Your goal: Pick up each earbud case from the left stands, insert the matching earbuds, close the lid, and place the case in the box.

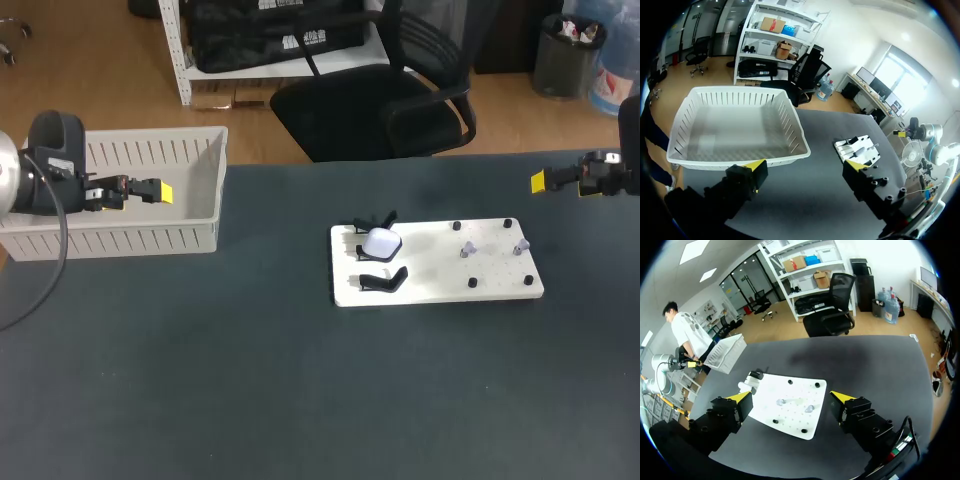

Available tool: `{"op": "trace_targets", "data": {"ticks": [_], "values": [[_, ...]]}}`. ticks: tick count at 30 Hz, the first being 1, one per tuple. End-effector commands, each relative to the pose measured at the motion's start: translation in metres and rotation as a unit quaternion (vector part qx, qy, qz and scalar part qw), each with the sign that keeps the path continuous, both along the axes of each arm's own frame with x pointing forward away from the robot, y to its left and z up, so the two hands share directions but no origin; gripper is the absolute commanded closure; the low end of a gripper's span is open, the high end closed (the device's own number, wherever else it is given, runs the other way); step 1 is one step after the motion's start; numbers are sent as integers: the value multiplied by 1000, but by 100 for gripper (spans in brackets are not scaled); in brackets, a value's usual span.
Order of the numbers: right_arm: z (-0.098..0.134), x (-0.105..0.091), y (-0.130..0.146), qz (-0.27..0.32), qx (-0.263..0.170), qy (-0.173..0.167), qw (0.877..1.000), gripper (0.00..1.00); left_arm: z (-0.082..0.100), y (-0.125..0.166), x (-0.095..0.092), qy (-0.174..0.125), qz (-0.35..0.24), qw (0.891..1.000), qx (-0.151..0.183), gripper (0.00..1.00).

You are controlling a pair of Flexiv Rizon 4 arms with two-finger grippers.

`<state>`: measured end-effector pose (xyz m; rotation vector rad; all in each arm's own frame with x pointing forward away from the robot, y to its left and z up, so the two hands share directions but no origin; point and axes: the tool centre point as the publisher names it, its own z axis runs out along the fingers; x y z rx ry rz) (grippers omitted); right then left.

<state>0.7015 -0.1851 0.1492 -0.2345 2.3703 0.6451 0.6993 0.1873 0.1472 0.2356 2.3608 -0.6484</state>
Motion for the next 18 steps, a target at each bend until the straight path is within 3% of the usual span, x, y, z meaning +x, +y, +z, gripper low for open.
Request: {"op": "trace_targets", "data": {"ticks": [1,16,18], "values": [[0,0,0,-1,-1,0,1000,0,2,-2,1,5,3,1000,6,0],[0,0,0,-1,-1,0,1000,0,2,-2,1,5,3,1000,6,0],[0,0,0,-1,-1,0,1000,0,3,-1,2,-21,-28,999,-18,0]]}}
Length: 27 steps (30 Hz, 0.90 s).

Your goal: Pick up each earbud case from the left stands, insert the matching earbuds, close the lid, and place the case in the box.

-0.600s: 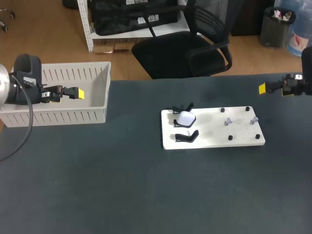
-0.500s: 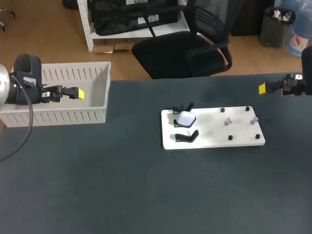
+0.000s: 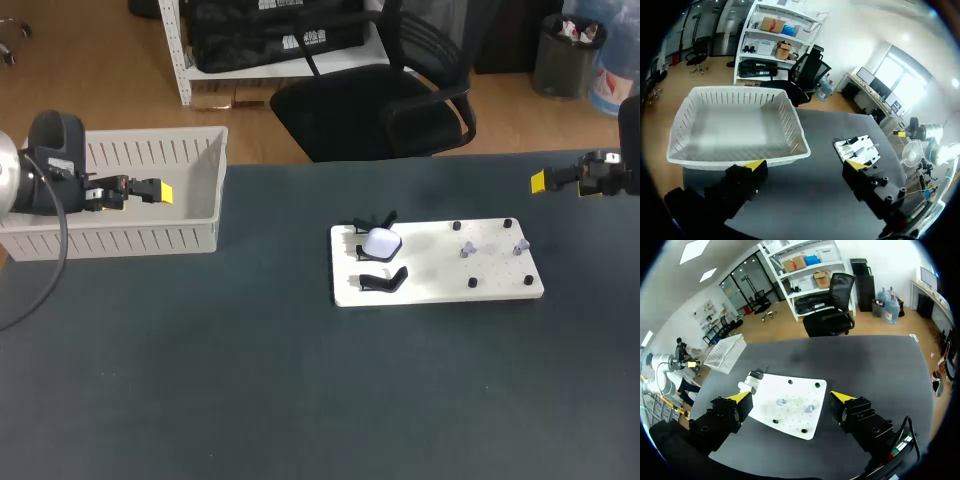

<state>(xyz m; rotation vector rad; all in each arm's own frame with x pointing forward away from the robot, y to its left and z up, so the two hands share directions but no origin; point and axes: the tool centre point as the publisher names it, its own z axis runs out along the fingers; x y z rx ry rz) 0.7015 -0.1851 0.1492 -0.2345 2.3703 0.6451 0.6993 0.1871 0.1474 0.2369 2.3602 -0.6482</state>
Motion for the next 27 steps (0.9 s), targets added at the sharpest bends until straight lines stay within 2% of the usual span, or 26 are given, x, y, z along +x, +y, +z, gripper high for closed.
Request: {"op": "trace_targets", "data": {"ticks": [1,3,4,5,6,9,15,18,19,20,27], "values": [[0,0,0,-1,-1,0,1000,0,3,-1,2,-38,-45,998,-21,0],[0,0,0,-1,-1,0,1000,0,4,-3,2,-84,-89,992,-29,0],[0,0,0,-1,-1,0,1000,0,5,-4,0,-125,-112,985,-33,0],[0,0,0,-1,-1,0,1000,0,6,-4,-4,-148,-147,976,-66,0],[0,0,0,-1,-1,0,1000,0,6,-2,-3,-157,-169,969,-89,0],[0,0,0,-1,-1,0,1000,0,8,-4,-6,-209,-224,948,-88,0],[0,0,0,-1,-1,0,1000,0,14,-10,-7,-283,-330,896,-88,0],[0,0,0,-1,-1,0,1000,0,16,-15,-9,-299,-356,881,-89,0],[0,0,0,-1,-1,0,1000,0,16,-18,-10,-298,-358,881,-85,0],[0,0,0,-1,-1,0,1000,0,17,-21,-10,-293,-347,888,-74,0],[0,0,0,-1,-1,0,1000,0,17,-21,-10,-293,-347,888,-74,0]]}}
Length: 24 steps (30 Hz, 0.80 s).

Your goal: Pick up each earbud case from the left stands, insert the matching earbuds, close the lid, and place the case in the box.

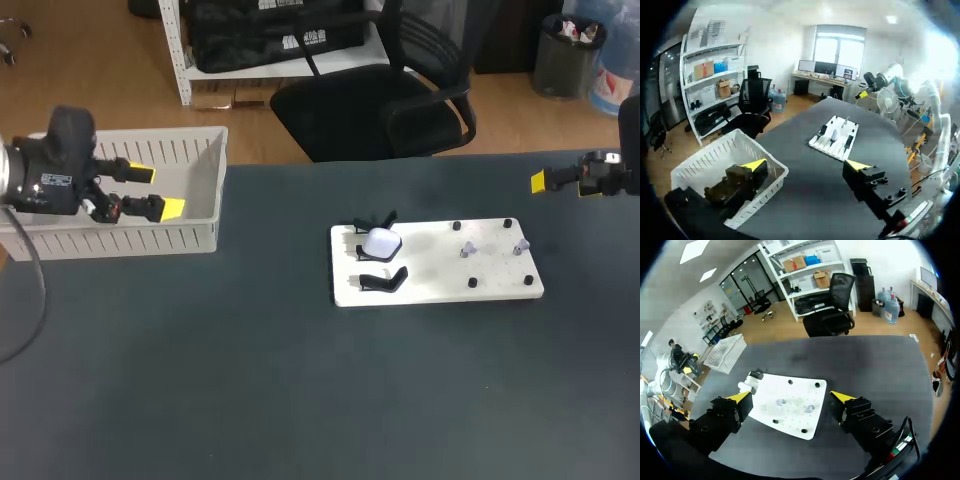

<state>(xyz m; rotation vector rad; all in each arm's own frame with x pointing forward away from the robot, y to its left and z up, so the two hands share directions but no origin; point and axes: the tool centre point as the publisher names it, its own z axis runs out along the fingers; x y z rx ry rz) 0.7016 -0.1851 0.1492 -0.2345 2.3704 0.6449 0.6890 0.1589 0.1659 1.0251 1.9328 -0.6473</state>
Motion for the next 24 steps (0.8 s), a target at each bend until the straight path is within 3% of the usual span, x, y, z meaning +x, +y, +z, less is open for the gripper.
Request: {"op": "trace_targets", "data": {"ticks": [1,12,14,18,24], "values": [[0,0,0,-1,-1,0,1000,0,-2,7,0,-59,-106,984,-134,0],[0,0,0,-1,-1,0,1000,0,-4,3,-3,-59,-103,984,-132,0],[0,0,0,-1,-1,0,1000,0,-8,-7,-8,-57,-108,986,-116,0],[0,0,0,-1,-1,0,1000,0,-14,-35,-10,-45,-146,981,-119,0],[0,0,0,-1,-1,0,1000,0,-20,-85,-10,-35,-194,978,-62,0]]}}
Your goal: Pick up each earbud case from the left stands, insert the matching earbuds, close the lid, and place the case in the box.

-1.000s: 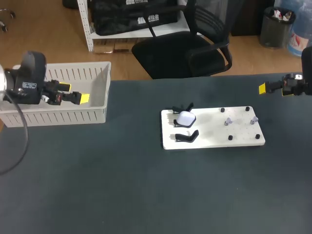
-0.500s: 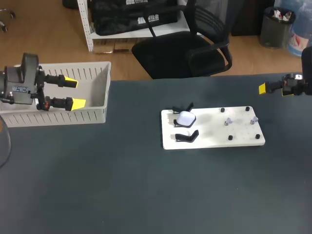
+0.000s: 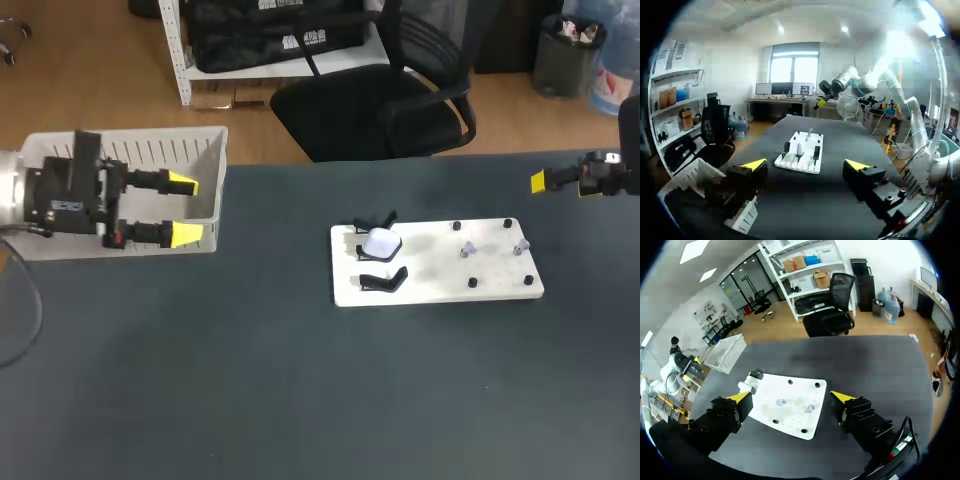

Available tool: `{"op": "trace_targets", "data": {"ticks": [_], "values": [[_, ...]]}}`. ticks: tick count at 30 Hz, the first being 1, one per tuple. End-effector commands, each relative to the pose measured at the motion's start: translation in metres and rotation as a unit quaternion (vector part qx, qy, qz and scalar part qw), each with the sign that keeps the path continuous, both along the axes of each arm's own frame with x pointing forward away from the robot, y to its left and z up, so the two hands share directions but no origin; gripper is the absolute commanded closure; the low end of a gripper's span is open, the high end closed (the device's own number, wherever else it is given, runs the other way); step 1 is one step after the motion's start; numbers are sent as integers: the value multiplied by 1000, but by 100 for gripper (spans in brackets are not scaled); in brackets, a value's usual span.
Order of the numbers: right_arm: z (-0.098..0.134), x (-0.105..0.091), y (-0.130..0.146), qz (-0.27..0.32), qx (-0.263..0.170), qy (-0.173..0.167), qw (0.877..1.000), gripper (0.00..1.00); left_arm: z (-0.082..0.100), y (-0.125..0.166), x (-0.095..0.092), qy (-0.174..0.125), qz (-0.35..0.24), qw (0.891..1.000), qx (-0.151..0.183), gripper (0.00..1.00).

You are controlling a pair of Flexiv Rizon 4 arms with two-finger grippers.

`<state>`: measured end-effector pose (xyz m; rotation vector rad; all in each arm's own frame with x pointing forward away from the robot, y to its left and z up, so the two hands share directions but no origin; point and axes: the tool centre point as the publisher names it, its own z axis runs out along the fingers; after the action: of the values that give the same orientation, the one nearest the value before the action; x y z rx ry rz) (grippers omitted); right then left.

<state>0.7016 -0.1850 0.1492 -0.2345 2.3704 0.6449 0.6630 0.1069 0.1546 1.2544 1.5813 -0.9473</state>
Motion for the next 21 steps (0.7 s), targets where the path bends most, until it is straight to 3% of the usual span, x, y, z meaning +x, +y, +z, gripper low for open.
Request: {"op": "trace_targets", "data": {"ticks": [1,9,21], "values": [[0,0,0,-1,-1,0,1000,0,-11,-40,17,4,-22,999,44,0],[0,0,0,-1,-1,0,1000,0,-22,-76,24,3,-47,997,57,0],[0,0,0,-1,-1,0,1000,0,-52,-120,35,-25,-89,992,88,0]]}}
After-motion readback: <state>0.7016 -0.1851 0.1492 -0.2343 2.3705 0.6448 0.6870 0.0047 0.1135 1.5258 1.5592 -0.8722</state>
